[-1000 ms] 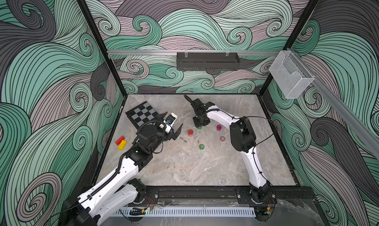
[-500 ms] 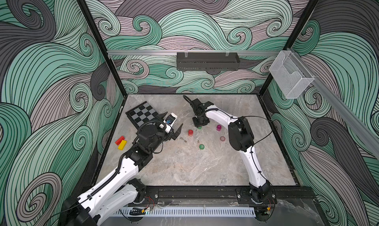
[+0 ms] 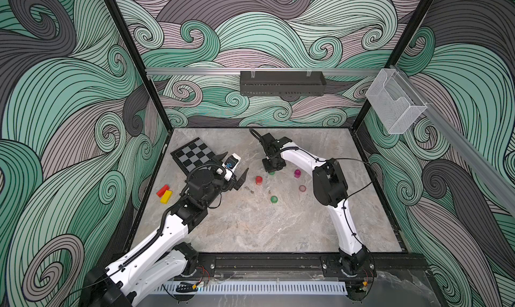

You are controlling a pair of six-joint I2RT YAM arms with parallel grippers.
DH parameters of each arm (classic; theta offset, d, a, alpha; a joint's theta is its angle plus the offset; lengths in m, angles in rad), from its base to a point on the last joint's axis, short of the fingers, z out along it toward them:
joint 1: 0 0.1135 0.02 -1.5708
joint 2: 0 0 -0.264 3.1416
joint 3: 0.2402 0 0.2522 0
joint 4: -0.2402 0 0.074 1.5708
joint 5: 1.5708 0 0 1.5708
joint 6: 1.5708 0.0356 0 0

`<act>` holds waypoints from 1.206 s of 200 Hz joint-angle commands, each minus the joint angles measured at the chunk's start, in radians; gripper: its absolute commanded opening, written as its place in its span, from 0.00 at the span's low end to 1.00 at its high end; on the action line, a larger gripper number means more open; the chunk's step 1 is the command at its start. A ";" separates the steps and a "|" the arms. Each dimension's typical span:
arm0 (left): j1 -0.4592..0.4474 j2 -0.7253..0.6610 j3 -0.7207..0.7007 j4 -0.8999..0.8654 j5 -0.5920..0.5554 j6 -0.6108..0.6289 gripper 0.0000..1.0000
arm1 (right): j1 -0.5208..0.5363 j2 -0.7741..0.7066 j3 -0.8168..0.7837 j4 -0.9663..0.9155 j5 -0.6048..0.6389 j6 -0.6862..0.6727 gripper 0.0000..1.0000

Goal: Close the paint jar lid
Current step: Pick up the paint jar from the center of the board.

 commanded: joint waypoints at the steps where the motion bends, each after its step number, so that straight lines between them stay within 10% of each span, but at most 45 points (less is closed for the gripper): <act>1: 0.000 0.009 0.039 -0.023 0.013 -0.022 0.99 | 0.001 -0.122 -0.017 0.019 -0.020 -0.020 0.31; 167: -0.025 0.153 -0.002 0.176 0.405 -0.238 0.93 | 0.085 -0.657 -0.362 -0.104 -0.091 -0.108 0.33; 241: -0.155 0.266 -0.096 0.391 0.435 -0.085 0.94 | 0.146 -0.768 -0.425 -0.139 -0.112 -0.107 0.33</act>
